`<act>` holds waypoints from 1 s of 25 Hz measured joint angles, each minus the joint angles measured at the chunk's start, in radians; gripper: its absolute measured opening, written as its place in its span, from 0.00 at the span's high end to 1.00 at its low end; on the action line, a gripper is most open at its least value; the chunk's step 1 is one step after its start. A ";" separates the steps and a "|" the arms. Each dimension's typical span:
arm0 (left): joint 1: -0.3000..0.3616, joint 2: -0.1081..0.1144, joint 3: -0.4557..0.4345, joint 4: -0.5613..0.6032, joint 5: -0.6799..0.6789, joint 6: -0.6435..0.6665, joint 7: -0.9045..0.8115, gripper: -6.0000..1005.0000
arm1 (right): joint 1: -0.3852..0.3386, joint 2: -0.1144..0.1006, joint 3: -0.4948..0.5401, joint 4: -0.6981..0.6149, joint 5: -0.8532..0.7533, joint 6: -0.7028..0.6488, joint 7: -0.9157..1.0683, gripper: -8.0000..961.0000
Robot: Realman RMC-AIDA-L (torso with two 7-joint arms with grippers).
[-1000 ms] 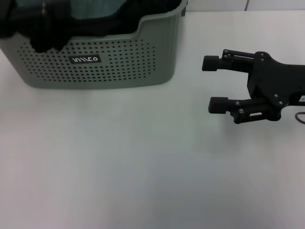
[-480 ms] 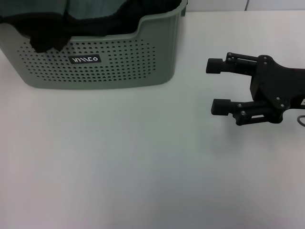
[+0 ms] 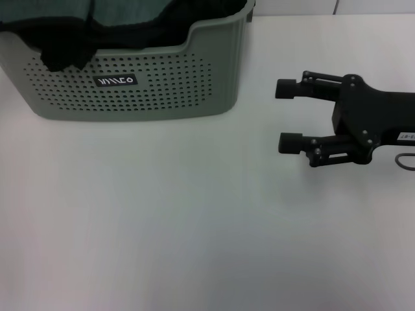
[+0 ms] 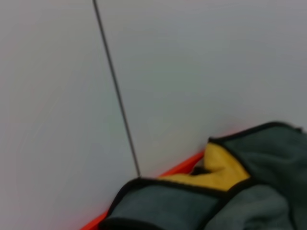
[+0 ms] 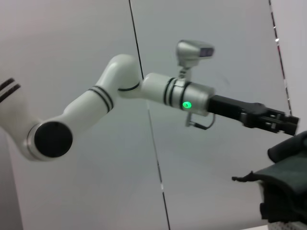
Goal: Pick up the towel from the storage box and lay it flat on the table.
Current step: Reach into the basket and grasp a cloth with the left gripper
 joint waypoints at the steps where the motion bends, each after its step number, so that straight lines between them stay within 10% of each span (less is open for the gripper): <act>1: -0.012 -0.005 0.001 -0.012 0.030 -0.013 0.002 0.43 | 0.003 0.002 0.000 0.000 -0.004 -0.001 0.000 0.12; 16: -0.088 -0.001 0.002 -0.128 0.174 -0.063 -0.002 0.45 | -0.016 0.012 0.004 0.002 -0.009 -0.006 -0.002 0.12; 25: -0.077 -0.002 -0.004 -0.135 0.106 -0.058 -0.032 0.67 | -0.026 0.016 0.004 0.002 -0.008 -0.007 -0.002 0.13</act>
